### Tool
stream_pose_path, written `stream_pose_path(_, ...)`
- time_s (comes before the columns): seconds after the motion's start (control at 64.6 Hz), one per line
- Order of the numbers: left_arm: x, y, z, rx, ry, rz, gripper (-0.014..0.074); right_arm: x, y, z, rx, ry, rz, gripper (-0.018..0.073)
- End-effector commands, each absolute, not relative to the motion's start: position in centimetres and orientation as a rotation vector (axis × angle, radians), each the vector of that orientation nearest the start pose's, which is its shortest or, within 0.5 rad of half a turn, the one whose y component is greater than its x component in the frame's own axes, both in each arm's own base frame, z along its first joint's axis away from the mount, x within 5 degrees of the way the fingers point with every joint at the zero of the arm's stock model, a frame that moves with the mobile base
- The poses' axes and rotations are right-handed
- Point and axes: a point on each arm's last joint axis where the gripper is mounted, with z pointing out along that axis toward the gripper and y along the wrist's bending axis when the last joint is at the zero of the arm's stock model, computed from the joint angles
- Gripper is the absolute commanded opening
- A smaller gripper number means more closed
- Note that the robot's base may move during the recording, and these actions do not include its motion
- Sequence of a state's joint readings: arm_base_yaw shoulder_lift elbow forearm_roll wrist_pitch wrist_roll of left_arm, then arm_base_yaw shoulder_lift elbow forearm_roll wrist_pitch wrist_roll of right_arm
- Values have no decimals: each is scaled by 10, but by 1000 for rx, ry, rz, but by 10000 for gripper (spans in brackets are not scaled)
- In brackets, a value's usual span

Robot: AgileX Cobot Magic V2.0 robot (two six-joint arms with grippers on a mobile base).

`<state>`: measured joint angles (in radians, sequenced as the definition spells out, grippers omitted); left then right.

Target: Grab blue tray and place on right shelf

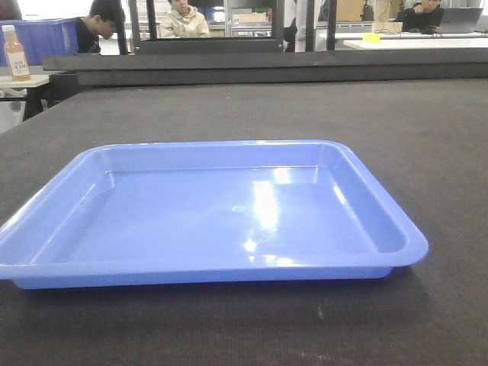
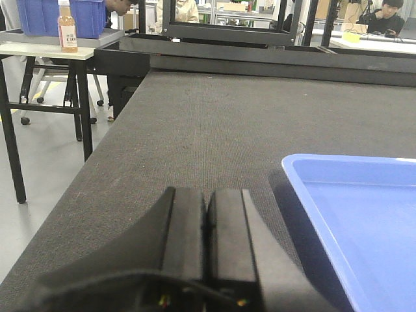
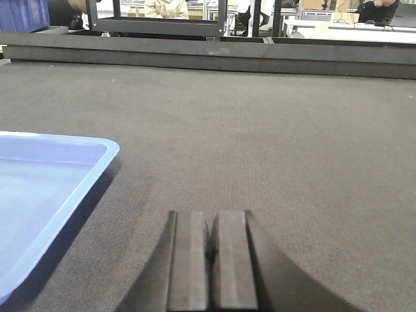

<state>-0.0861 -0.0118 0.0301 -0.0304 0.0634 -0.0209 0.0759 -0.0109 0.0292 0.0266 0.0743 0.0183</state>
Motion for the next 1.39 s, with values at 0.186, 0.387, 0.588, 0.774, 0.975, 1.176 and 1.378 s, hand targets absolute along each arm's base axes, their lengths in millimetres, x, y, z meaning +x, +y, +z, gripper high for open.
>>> stream_pose_path(0.186, 56, -5, 197, 27, 1496, -118, -48, 53, 4, 214, -21, 1447, 94, 54)
stream_pose_path(0.387, 56, -5, 197, 27, 1496, -118, -48, 53, 4, 214, -21, 1447, 94, 54)
stream_pose_path(0.588, 56, -5, 197, 27, 1496, -118, -48, 53, 4, 214, -21, 1447, 94, 54)
stream_pose_path(0.774, 56, -5, 197, 27, 1496, -118, -48, 53, 4, 214, -21, 1447, 94, 54)
stream_pose_path(0.975, 56, -5, 197, 27, 1496, -118, -48, 53, 4, 214, -21, 1445, 94, 54)
stream_pose_path(1.176, 56, -5, 204, 33, 1439, -111, -48, 52, 4, 221, -18, 1395, 95, 54)
stream_pose_path(1.378, 48, -5, 257, 44, 1453, -104, -48, 41, 3, 266, -23, 1451, 99, 54)
